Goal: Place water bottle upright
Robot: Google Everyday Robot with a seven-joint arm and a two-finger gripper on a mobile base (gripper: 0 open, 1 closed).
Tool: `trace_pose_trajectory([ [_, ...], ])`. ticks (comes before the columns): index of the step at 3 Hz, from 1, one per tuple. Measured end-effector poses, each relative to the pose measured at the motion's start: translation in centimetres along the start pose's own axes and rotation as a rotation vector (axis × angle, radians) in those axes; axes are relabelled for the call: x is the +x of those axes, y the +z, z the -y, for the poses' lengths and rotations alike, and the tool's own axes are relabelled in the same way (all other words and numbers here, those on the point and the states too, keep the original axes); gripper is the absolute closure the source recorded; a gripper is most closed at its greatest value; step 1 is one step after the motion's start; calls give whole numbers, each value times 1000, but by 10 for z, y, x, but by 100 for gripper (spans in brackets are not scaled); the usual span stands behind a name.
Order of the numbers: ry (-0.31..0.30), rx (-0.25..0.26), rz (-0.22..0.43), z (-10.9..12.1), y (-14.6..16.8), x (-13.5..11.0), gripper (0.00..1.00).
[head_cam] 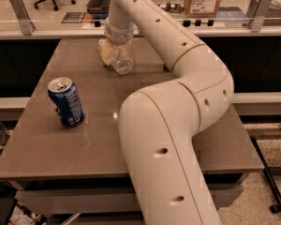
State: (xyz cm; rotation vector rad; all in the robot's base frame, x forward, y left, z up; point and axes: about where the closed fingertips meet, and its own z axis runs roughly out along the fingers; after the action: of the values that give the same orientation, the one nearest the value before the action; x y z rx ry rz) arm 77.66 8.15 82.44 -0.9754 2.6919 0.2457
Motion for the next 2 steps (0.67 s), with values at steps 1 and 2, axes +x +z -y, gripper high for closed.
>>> trace_pose_trajectory([
  [1,0,0,0,0,-2,-1,100],
  [2,1,0,3,0,-1,-2,100],
])
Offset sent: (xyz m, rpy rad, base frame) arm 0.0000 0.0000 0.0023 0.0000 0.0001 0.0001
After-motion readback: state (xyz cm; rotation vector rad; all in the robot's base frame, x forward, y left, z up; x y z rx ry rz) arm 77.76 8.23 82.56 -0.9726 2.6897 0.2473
